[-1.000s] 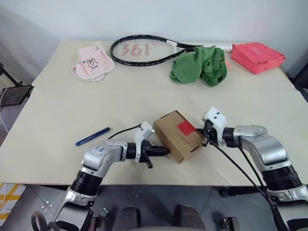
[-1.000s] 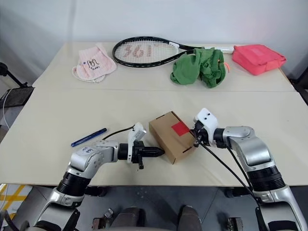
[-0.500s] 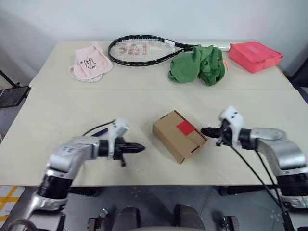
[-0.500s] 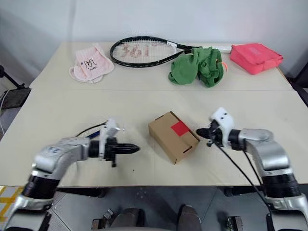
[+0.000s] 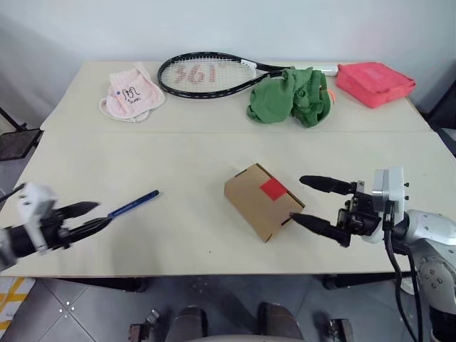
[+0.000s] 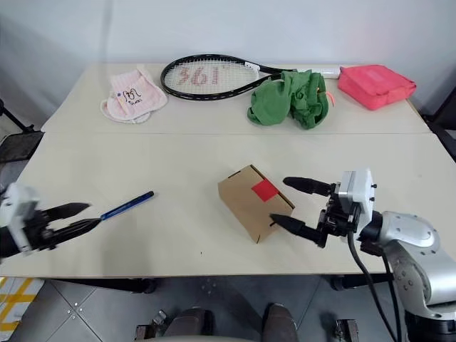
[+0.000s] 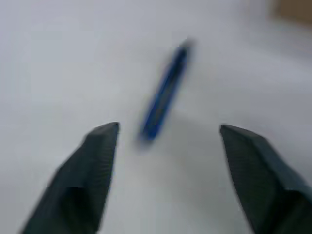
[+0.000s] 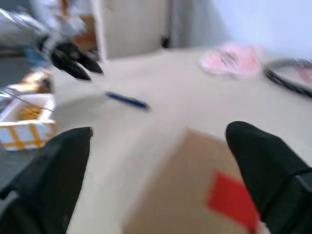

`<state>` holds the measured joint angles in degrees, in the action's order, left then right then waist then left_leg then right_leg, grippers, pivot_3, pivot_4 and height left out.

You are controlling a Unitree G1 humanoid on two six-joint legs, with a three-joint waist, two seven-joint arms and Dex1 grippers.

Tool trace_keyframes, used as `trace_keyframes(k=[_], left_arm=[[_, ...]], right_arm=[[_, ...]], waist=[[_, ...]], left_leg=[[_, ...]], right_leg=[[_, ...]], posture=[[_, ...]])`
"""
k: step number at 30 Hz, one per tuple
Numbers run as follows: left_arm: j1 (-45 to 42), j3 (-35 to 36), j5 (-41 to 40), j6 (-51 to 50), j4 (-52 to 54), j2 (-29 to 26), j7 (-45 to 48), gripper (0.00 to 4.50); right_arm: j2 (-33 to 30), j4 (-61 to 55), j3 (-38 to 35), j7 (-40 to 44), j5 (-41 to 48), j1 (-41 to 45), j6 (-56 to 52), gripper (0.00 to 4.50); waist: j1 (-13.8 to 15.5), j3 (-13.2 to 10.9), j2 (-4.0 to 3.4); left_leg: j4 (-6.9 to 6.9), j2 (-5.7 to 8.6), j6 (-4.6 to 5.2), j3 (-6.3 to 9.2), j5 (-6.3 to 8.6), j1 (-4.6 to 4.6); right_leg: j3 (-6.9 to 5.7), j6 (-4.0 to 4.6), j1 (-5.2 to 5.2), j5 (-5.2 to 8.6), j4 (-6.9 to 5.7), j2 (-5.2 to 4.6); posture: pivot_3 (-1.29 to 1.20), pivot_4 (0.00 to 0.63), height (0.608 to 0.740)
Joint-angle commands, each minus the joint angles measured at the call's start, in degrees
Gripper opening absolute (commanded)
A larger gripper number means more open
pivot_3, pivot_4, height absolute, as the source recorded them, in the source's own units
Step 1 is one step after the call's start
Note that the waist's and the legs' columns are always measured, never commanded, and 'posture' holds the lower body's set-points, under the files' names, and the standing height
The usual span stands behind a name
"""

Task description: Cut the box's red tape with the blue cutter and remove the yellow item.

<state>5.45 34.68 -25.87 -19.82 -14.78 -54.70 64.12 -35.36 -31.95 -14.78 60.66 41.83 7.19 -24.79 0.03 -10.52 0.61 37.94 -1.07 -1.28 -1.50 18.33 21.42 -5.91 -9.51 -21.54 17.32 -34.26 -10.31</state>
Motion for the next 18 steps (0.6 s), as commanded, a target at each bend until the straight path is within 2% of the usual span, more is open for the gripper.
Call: trace_keyframes(k=[1, 4, 8, 13, 18], left_arm=[[-0.35, 3.08, 1.40, 5.73, -8.18, -3.44, 2.66, 4.42], [-1.43, 1.98, 1.25, 7.94, -10.33, -4.42, 4.55, 4.42], [-7.01, -2.57, 0.97, 10.00, -7.23, -2.87, 4.67, 4.42], [-13.19, -11.26, 3.90, 9.73, -3.36, -1.28, 2.91, 4.42], [-19.62, -20.45, 8.54, 9.33, -5.73, 1.14, 1.28, 4.42]], right_arm=[[-0.86, -4.44, 1.70, 1.92, 0.58, 0.94, 3.98, 4.50], [-2.29, -5.72, 3.26, 3.65, -1.05, 0.45, 6.57, 4.50], [-4.22, -5.23, 2.75, 3.53, -1.70, -0.93, 7.25, 4.50], [-5.48, -4.03, 1.30, 1.94, -2.09, -2.53, 7.25, 4.50], [-6.51, -4.25, 2.53, 1.31, -3.37, -3.88, 7.23, 4.50]], waist=[[0.54, 0.00, 0.01], [1.12, 0.01, 0.02], [1.69, 0.02, 0.06], [1.24, 0.03, 0.08], [0.86, 0.03, 0.09]], left_leg=[[0.00, 0.00, 0.02, 0.00, 0.02, 0.00], [0.00, 0.00, 0.02, -0.03, 0.06, 0.01], [0.01, -0.02, 0.01, -0.08, 0.10, 0.01], [0.03, -0.03, 0.01, -0.18, 0.10, -0.02], [0.01, -0.10, -0.04, -0.37, 0.15, -0.18]], right_leg=[[-0.01, 0.00, 0.00, 0.00, 0.01, -0.01], [-0.02, 0.00, 0.00, 0.00, 0.04, -0.01], [-0.05, 0.00, -0.03, 0.00, 0.00, -0.01], [-0.04, 0.00, -0.04, -0.01, -0.06, -0.01], [-0.05, 0.00, -0.11, -0.01, -0.24, 0.00]], posture=[[0.00, 0.150, 0.740], [0.00, 0.150, 0.740], [0.00, 0.150, 0.740], [0.00, 0.150, 0.740], [0.00, 0.150, 0.740]])
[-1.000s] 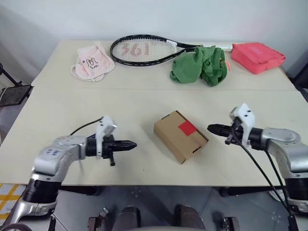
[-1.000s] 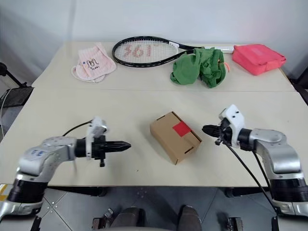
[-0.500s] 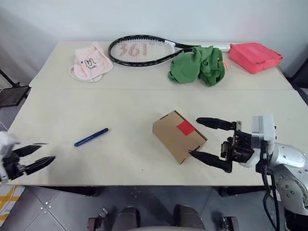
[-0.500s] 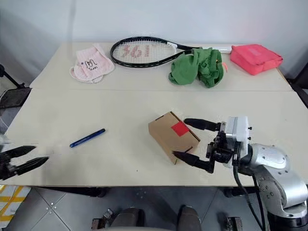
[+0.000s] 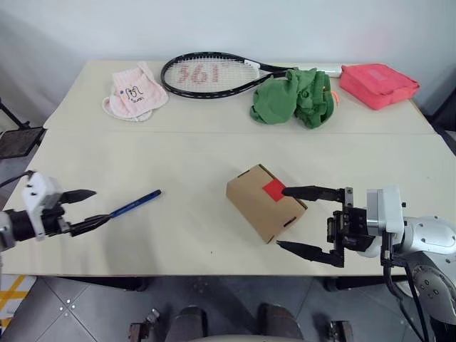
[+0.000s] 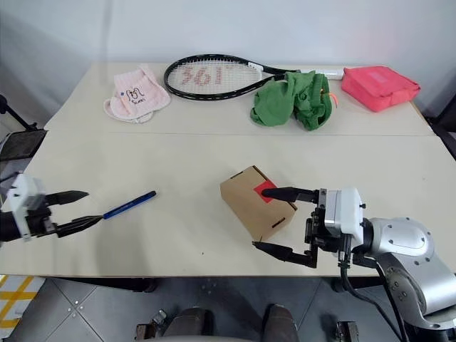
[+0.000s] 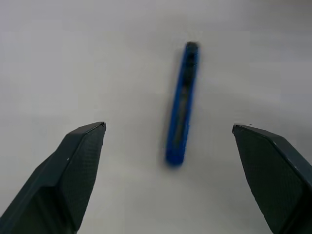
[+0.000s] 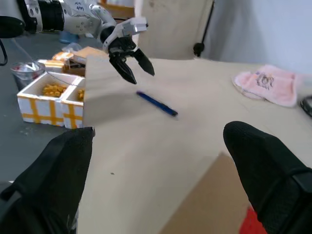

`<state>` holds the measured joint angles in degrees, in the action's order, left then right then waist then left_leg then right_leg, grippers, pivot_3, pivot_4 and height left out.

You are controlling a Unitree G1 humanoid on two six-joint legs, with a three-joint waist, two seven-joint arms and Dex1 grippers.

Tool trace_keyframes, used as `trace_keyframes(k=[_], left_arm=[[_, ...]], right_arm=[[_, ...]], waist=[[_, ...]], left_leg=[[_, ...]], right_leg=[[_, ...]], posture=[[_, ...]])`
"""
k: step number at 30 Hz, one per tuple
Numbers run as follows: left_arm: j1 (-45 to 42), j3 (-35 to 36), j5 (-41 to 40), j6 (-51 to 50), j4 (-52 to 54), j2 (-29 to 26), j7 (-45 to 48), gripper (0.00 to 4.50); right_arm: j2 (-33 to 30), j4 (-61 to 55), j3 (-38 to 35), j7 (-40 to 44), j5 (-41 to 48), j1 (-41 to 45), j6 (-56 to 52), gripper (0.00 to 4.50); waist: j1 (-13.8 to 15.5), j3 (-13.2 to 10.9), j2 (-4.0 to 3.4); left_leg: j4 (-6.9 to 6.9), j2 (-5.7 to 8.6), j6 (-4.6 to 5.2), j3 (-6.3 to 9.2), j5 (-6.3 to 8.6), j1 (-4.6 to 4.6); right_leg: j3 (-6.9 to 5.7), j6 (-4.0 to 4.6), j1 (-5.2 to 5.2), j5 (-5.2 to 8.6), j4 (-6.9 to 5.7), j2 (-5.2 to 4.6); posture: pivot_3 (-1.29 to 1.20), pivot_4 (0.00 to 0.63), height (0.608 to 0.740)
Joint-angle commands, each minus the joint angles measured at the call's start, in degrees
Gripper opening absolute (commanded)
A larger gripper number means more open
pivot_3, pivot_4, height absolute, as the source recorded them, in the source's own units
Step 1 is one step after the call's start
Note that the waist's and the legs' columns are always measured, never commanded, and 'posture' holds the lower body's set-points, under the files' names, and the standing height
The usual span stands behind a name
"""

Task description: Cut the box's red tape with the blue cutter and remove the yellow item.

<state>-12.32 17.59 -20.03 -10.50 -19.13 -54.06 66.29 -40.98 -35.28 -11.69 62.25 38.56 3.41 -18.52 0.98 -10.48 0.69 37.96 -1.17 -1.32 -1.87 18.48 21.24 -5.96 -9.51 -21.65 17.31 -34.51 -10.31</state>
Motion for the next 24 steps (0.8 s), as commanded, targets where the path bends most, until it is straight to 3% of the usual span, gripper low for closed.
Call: trace_keyframes(k=[1, 9, 13, 24], left_arm=[[-2.66, -5.05, 4.21, 0.84, -2.07, 0.75, -1.19, 4.42], [-6.24, -9.40, 9.45, 4.75, -9.51, 1.17, -3.09, 4.42], [-6.53, -10.50, 10.13, 5.53, -11.52, 0.89, -2.73, 3.58], [-5.98, -13.46, 11.08, 5.60, -11.01, 0.75, -1.84, 0.48]], right_arm=[[-0.97, -0.92, -0.43, -0.56, -0.18, 0.07, 0.94, 4.50], [-1.59, -2.58, -0.36, -3.08, 0.23, -0.22, -0.27, 4.50], [-1.87, -3.44, -0.34, -4.11, 0.67, -0.67, -0.76, 4.50], [-2.36, -3.50, -0.61, -5.09, 1.45, 0.30, -1.43, 4.50]], waist=[[-0.17, 0.00, 0.00], [-0.06, -0.01, 0.03], [0.05, 0.01, 0.00], [0.05, 0.18, -0.29]], left_leg=[[0.00, 0.00, 0.00, -0.04, 0.00, 0.00], [0.05, -0.03, 0.01, -0.11, 0.01, -0.05], [0.05, -0.04, 0.01, -0.13, 0.01, -0.12], [0.10, -0.08, 0.03, -0.21, 0.00, -0.21]], right_leg=[[0.00, 0.00, -0.02, 0.00, 0.01, 0.00], [0.01, 0.01, -0.03, 0.00, -0.03, -0.01], [0.02, 0.02, -0.01, -0.01, -0.06, -0.01], [0.05, 0.09, 0.00, -0.04, -0.17, -0.01]], posture=[[0.00, 0.150, 0.740], [0.00, 0.150, 0.740], [0.00, 0.150, 0.740], [0.00, 0.150, 0.740]])
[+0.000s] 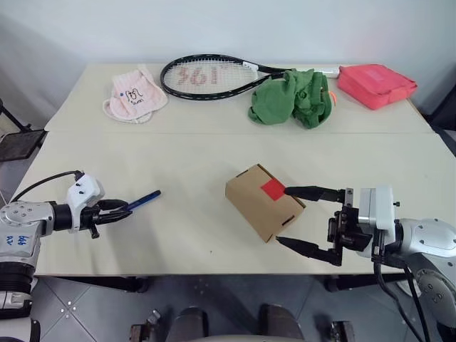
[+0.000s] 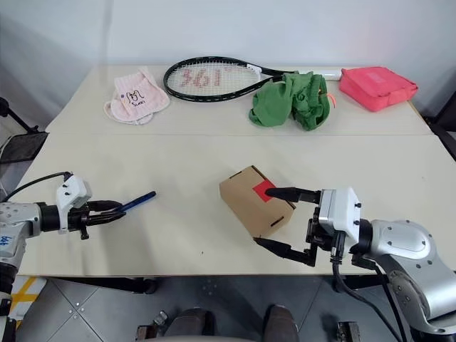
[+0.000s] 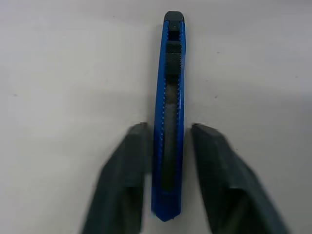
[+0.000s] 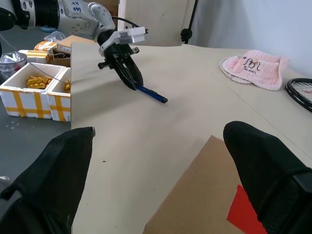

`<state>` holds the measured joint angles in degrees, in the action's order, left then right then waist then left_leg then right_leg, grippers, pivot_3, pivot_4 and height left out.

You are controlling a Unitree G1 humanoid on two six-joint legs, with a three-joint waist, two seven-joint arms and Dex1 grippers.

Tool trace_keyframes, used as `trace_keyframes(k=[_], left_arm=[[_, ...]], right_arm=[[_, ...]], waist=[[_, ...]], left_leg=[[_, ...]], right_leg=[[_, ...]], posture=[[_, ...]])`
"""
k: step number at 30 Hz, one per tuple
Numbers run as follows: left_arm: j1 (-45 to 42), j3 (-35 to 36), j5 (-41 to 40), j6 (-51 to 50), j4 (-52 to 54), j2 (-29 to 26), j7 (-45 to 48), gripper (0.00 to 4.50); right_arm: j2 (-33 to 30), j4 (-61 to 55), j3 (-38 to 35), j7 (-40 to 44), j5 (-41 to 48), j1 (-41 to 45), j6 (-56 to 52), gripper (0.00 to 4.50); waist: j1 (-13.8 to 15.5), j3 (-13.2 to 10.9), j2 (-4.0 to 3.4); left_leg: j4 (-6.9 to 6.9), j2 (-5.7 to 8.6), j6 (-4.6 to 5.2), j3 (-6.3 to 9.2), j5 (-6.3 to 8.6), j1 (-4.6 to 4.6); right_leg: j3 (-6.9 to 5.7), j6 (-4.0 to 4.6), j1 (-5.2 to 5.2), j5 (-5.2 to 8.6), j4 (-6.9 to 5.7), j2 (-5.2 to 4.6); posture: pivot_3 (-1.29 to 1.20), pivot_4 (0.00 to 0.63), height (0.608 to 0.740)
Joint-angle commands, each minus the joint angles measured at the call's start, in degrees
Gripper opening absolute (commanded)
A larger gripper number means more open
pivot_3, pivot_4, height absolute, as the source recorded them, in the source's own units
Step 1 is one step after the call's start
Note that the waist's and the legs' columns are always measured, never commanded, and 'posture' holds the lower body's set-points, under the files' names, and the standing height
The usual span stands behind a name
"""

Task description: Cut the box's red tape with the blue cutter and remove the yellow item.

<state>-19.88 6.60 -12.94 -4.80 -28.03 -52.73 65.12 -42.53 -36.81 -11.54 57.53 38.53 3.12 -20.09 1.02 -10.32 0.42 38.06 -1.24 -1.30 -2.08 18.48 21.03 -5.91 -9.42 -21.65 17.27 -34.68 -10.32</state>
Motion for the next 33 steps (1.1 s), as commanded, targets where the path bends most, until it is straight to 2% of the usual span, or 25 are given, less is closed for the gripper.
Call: trace_keyframes(k=[1, 6, 13, 16, 19, 24, 27, 30, 33], left_arm=[[1.59, -2.51, 3.88, -0.12, -1.93, -0.44, -0.83, 0.47], [1.33, -2.16, 2.66, 0.08, 0.20, 0.56, -1.04, 0.47], [3.03, -3.94, -1.55, -4.53, 18.75, -0.82, 4.84, 0.47], [2.75, -8.44, -3.96, -13.20, 34.42, -2.26, 7.65, 0.47], [1.00, -13.78, -4.08, -21.65, 43.72, -1.07, 6.49, 0.47], [-1.75, -25.03, -0.05, -33.93, 53.49, 3.93, -0.05, 0.47], [-2.67, -30.86, 1.63, -37.74, 58.12, 5.33, -1.38, 0.47], [-4.89, -34.26, 3.06, -42.30, 59.45, 8.31, -5.03, 0.47], [-7.00, -36.43, 3.34, -47.22, 60.15, 10.33, -7.30, 0.47]], right_arm=[[-0.77, -1.86, -0.83, -0.50, 1.55, 0.76, 0.12, 4.50], [-0.89, -1.15, -0.87, -0.57, 1.43, 0.93, 0.30, 4.50], [-2.75, -0.52, -2.40, 0.11, 2.00, -0.93, -0.59, 4.50], [-4.75, -2.26, -4.27, -0.03, 4.30, -3.11, -2.89, 4.50], [-6.55, -4.70, -5.51, -0.73, 5.79, -6.33, -5.43, 4.50], [-8.91, -9.56, -6.85, -6.28, 2.07, -14.53, -10.69, 4.50], [-8.94, -12.56, -9.28, -8.33, 4.58, -19.66, -13.91, 4.50], [-9.79, -14.79, -10.55, -9.11, 4.50, -23.69, -16.26, 3.86], [-10.65, -16.06, -9.11, -10.86, 2.37, -25.77, -18.20, 2.81]], waist=[[0.01, 0.03, -0.05], [0.13, 0.06, -0.10], [0.54, -0.01, 0.02], [0.63, -0.09, 0.15], [0.51, -0.10, 0.17], [0.44, -0.12, 0.18], [0.67, -0.17, 0.27], [0.75, -0.17, 0.27], [0.78, -0.17, 0.27]], left_leg=[[0.00, 0.00, 0.00, 0.00, 0.00, 0.00], [0.00, 0.00, 0.00, -0.01, 0.00, 0.00], [0.04, 0.00, 0.04, 0.01, 0.03, 0.13], [0.04, 0.00, 0.06, 0.03, 0.09, 0.24], [0.06, 0.00, 0.10, 0.00, 0.14, 0.23], [0.08, -0.01, 0.10, -0.04, 0.14, 0.18], [0.11, -0.01, 0.12, -0.02, 0.15, 0.22], [0.15, -0.01, 0.13, -0.02, 0.16, 0.20], [0.20, 0.00, 0.17, 0.00, 0.18, 0.19]], right_leg=[[0.00, 0.00, 0.00, 0.00, 0.00, 0.00], [0.00, 0.00, 0.00, 0.00, 0.00, 0.00], [-0.02, -0.01, -0.01, 0.00, 0.10, 0.00], [-0.07, -0.03, -0.03, -0.01, 0.20, 0.00], [-0.06, -0.06, 0.00, -0.03, 0.30, 0.00], [-0.02, -0.05, 0.01, -0.03, 0.27, 0.02], [-0.03, -0.05, 0.02, -0.03, 0.30, 0.01], [-0.03, -0.05, 0.08, -0.03, 0.36, 0.01], [-0.02, -0.04, 0.11, -0.04, 0.34, 0.01]], posture=[[0.00, 0.150, 0.740], [0.00, 0.150, 0.740], [0.00, 0.150, 0.740], [0.00, 0.150, 0.740], [0.00, 0.150, 0.740], [0.00, 0.150, 0.740], [0.00, 0.150, 0.740], [0.00, 0.150, 0.740], [0.00, 0.150, 0.740]])
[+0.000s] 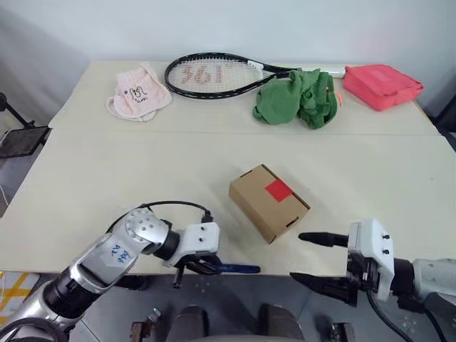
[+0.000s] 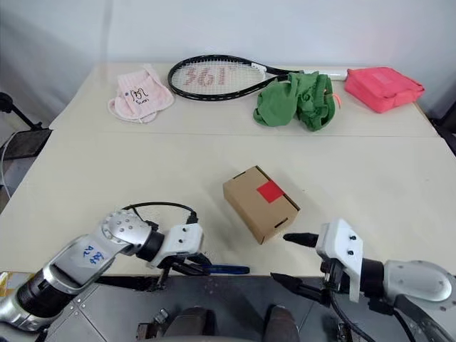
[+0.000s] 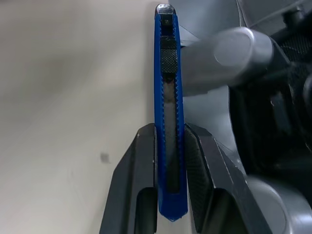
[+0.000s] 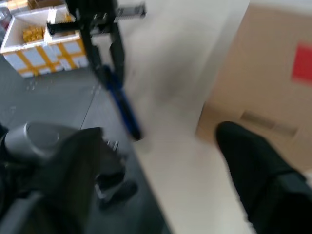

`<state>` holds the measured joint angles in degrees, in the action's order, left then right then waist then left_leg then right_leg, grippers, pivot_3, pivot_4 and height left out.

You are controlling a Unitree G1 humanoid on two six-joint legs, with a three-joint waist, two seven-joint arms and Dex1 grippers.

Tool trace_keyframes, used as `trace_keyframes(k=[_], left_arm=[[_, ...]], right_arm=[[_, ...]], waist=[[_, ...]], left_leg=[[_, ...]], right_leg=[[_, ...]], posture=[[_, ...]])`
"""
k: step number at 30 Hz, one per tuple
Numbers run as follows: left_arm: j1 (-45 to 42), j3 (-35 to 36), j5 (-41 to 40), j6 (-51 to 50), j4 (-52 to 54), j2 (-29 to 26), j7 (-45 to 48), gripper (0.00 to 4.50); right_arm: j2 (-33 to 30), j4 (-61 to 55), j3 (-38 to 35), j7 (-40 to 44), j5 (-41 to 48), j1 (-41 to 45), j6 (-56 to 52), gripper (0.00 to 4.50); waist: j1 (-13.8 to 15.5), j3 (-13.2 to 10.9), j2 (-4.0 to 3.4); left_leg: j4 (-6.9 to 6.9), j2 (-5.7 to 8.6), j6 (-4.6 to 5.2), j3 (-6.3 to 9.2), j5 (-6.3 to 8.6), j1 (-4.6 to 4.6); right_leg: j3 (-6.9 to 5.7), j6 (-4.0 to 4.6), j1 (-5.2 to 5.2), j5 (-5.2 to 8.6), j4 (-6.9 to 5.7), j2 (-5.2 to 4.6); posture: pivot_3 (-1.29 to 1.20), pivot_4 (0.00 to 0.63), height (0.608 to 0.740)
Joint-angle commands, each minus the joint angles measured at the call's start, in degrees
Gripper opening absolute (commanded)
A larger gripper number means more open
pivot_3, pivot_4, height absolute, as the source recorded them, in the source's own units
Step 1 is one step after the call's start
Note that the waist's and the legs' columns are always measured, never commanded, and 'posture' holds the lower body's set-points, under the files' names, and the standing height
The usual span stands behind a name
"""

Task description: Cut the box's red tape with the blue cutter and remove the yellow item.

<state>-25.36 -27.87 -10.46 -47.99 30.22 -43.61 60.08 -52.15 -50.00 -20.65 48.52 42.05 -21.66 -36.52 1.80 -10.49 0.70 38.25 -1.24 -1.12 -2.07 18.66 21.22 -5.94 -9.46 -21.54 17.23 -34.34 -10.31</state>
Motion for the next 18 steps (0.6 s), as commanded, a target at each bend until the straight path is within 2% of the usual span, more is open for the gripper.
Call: trace_keyframes(k=[1, 8, 18], left_arm=[[-2.13, -2.50, 0.67, -5.18, 2.10, 1.86, -2.76, 0.47], [-6.37, -7.04, 0.91, -9.23, 1.45, 5.70, -5.44, 0.47], [-9.33, -9.71, 2.13, -10.06, -0.58, 5.85, -7.27, 0.47]], right_arm=[[-0.96, -3.08, 0.90, -2.68, -1.45, -0.96, -2.24, 2.48], [0.47, -3.56, 10.22, -10.37, -2.50, 5.32, -7.74, 0.03], [1.41, 1.56, 23.90, -16.22, -7.24, 17.99, -15.09, 0.03]], waist=[[0.01, 0.00, 0.00], [0.19, 0.00, 0.01], [0.91, 0.00, 0.00]], left_leg=[[0.02, 0.00, 0.01, 0.00, 0.01, 0.00], [0.10, 0.01, 0.02, 0.02, 0.01, 0.03], [0.21, 0.01, 0.04, 0.03, 0.02, 0.07]], right_leg=[[0.01, 0.00, 0.01, 0.00, 0.00, 0.00], [0.00, 0.01, 0.01, -0.01, 0.00, 0.00], [0.00, 0.01, 0.02, -0.01, 0.01, 0.00]], posture=[[0.00, 0.150, 0.740], [0.00, 0.150, 0.740], [0.00, 0.150, 0.740]])
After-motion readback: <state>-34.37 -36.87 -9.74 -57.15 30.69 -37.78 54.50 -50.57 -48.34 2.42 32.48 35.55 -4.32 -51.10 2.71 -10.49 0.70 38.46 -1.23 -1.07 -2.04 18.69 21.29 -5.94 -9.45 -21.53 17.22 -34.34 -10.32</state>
